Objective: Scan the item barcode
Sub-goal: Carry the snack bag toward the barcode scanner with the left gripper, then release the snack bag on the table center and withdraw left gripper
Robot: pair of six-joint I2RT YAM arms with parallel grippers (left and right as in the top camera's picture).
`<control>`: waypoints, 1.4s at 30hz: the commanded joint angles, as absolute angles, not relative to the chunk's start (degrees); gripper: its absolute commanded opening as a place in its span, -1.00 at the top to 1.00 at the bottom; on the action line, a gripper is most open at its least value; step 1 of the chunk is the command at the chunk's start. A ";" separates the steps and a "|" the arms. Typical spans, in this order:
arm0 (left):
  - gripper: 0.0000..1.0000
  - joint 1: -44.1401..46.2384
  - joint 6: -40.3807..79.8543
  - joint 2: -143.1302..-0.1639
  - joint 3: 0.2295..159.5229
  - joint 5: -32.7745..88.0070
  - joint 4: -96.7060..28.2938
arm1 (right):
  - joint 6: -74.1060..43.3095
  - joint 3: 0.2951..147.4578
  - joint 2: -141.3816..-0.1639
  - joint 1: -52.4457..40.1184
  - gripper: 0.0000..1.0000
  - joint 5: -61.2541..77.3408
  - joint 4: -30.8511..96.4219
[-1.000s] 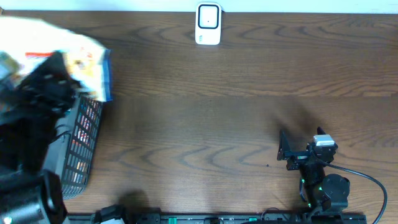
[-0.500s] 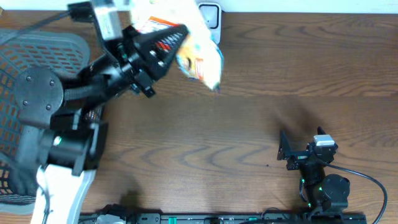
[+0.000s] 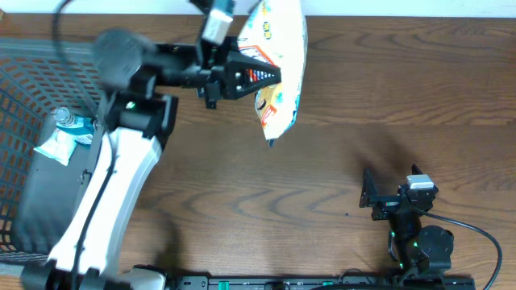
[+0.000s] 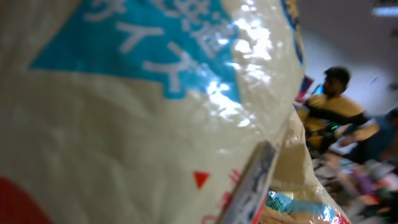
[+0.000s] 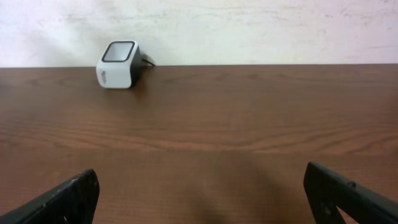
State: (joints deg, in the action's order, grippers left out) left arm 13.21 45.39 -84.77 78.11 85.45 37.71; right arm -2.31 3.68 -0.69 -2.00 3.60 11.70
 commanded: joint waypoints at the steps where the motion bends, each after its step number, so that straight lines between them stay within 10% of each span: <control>1: 0.85 12.93 42.02 -92.09 75.35 90.15 30.85 | -1.52 3.57 -0.32 -2.61 -0.98 3.36 11.79; 12: 0.85 14.90 36.38 -109.67 74.48 81.03 20.10 | -1.54 3.57 -0.32 -2.61 -0.98 3.36 11.77; 21: 0.85 22.22 6.81 -109.40 74.37 34.59 -26.72 | -1.52 3.57 -0.34 -2.61 -0.99 3.36 11.79; 26: 0.84 27.18 3.62 -109.40 74.37 24.47 -32.12 | -1.54 3.57 -0.32 -2.61 -0.99 3.36 11.79; 30: -0.47 29.85 4.45 -108.95 75.57 19.20 -33.61 | -1.54 3.57 -0.32 -2.61 -0.99 3.36 11.79; 42: -0.95 27.05 5.41 -92.55 101.41 -1.34 -56.51 | -1.54 3.57 -0.32 -2.61 -0.98 3.36 11.79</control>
State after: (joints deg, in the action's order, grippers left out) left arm 29.39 5.85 -99.88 96.31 9.28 -55.24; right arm -2.28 3.68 -0.67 -2.00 3.60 11.68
